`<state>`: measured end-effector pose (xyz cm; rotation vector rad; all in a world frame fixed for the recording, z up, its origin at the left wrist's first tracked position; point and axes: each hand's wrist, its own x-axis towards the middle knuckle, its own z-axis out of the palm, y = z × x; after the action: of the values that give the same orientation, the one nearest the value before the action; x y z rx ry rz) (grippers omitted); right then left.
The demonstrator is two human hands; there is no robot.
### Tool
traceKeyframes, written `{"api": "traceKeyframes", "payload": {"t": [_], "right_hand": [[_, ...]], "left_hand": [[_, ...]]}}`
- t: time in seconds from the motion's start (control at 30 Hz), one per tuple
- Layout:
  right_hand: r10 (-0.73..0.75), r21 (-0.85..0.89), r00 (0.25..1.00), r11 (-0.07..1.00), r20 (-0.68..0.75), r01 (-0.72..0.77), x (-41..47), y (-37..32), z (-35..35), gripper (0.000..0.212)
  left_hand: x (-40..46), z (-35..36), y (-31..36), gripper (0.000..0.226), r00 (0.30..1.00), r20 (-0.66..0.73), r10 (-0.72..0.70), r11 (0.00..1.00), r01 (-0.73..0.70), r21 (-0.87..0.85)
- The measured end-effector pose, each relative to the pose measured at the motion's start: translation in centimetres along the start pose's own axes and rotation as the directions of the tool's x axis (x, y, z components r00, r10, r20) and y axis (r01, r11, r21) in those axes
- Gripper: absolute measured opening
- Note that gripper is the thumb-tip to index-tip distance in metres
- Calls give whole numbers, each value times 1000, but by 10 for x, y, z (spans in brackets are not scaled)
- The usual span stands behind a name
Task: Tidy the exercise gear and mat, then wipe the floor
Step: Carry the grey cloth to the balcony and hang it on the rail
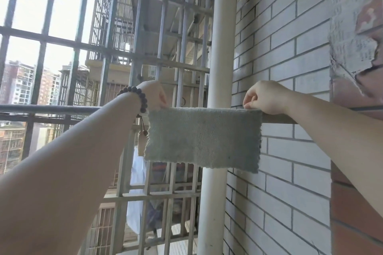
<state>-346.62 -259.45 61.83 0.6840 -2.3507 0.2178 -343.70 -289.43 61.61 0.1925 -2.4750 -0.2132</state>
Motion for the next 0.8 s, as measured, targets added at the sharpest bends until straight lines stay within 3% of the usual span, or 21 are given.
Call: {"api": "traceKeyframes", "payload": {"t": [0.13,0.27,0.33,0.4,0.5,0.57,0.63,0.7,0.8], "right_hand": [[-8,-23,1000,1000,18,9,-2,-4,-1,8],[-12,4,996,1000,-84,13,-2,-1,7,8],[27,55,984,998,-174,-18,-5,1,12,7],[112,198,926,979,-360,-42,-15,2,16,8],[324,487,757,873,-568,-8,-46,0,38,16],[460,639,705,769,-540,-11,-69,-2,67,19],[545,716,713,693,-441,-88,-85,-1,94,23],[592,808,754,572,-285,-144,-92,-1,108,27],[467,969,884,229,-29,-89,-92,1,112,28]], "left_hand": [[-2,2,2,22,1000,2,13,1000,-13,8],[-8,6,3,20,998,-60,19,1000,-19,0],[-14,10,-1,20,988,-157,-4,993,-15,-119],[-30,21,-4,16,917,-388,-93,942,-46,-334],[-64,50,-7,11,714,-607,-349,815,-89,-572],[-81,77,-14,11,671,-500,-548,663,-16,-749],[-88,103,-26,20,748,-197,-633,372,71,-925],[-90,120,-34,30,855,107,-507,35,144,-989],[-85,128,-40,50,934,212,-287,-204,157,-966]]}}
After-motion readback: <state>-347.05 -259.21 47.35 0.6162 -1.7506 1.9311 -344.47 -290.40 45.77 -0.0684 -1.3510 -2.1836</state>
